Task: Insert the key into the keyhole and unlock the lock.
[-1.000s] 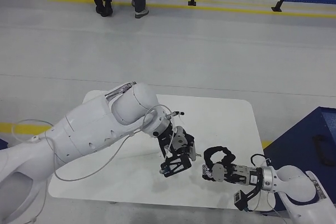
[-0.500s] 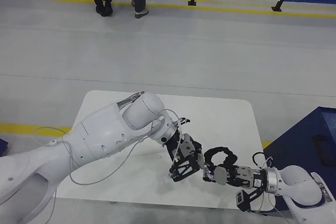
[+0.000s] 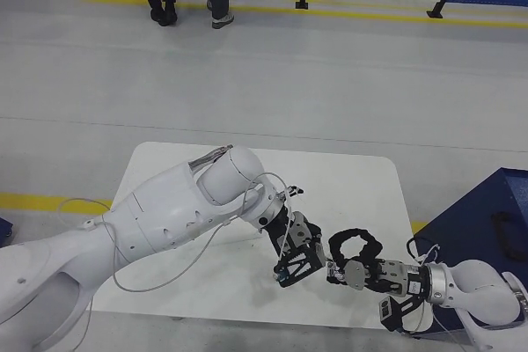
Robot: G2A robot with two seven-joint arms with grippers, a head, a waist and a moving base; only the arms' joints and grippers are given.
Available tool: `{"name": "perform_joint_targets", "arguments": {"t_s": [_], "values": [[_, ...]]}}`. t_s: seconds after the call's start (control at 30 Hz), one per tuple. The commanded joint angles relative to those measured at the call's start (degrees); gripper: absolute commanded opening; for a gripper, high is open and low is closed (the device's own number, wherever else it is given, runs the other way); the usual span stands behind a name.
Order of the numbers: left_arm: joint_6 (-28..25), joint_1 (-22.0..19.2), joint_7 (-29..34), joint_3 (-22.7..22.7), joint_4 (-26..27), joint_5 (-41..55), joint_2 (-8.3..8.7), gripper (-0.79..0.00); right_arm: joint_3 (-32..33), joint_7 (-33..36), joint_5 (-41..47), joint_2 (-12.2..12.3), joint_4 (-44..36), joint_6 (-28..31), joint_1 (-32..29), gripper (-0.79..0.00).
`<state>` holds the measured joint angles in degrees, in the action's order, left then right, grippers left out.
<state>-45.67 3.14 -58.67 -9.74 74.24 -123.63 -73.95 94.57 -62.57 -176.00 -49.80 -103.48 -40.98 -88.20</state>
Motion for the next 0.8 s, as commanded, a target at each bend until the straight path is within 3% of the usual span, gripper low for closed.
{"name": "perform_joint_targets", "arguments": {"t_s": [0.0, 0.77], "values": [[-0.3, 0.0, 0.3, 0.0, 0.6, 0.5, 0.21, -0.785, 0.1, 0.1, 0.0, 0.1, 0.2, 0.4, 0.1, -0.785], [-4.4, 1.6, 4.4, 0.0, 7.8, 4.8, 1.32, -0.785, -0.7, 7.3, 0.0, 2.6, 0.8, 3.6, 0.2, -0.785]]}}
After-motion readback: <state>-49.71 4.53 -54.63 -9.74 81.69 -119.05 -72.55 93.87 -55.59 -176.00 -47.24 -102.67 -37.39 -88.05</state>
